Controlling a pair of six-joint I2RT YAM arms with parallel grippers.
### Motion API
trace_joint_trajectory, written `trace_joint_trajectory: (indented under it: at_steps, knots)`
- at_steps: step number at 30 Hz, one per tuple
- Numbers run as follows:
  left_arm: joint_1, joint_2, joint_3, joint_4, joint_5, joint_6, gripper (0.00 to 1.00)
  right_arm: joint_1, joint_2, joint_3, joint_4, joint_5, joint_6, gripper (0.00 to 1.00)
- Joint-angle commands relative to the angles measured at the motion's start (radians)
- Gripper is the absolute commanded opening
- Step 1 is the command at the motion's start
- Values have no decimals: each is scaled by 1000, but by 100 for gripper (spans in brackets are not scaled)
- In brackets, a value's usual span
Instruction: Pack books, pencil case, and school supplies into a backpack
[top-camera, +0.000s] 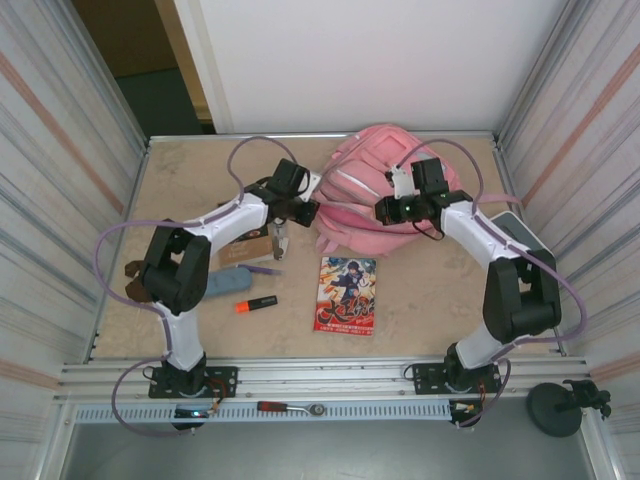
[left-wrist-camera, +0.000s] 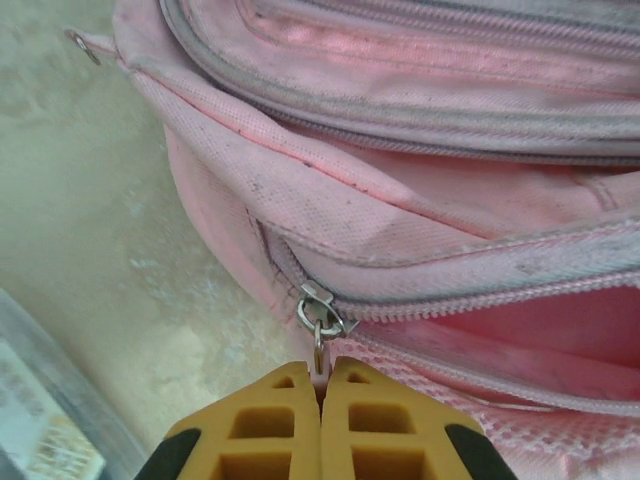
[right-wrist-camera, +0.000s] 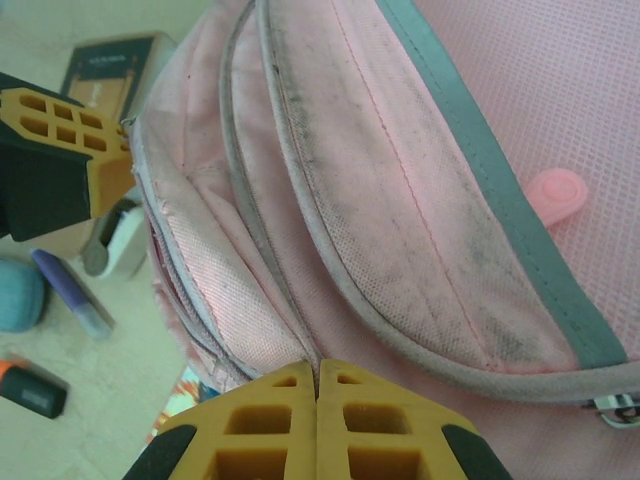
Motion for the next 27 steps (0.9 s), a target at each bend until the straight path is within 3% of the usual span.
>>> trace_joint_trajectory:
  at_steps: [1, 9, 19, 21, 25, 27]
  knots:
    - [19, -7, 78, -90, -33, 27, 0, -18, 38, 117, -67, -14, 11, 0]
    - [2, -117, 34, -145, -13, 27, 0, -58, -28, 164, -221, -93, 12, 0]
    - [-166, -179, -108, -110, 17, -22, 0, -67, -181, -57, -235, 88, 30, 1]
    - [-190, -175, -117, -95, 31, -27, 0, -38, -214, -85, -215, 110, 19, 12]
    - [-202, -168, -132, -74, 49, -38, 0, 45, -323, -160, -114, 226, -6, 43]
    - [-202, -171, -135, -73, 47, -34, 0, 65, -367, -196, -42, 212, -15, 51]
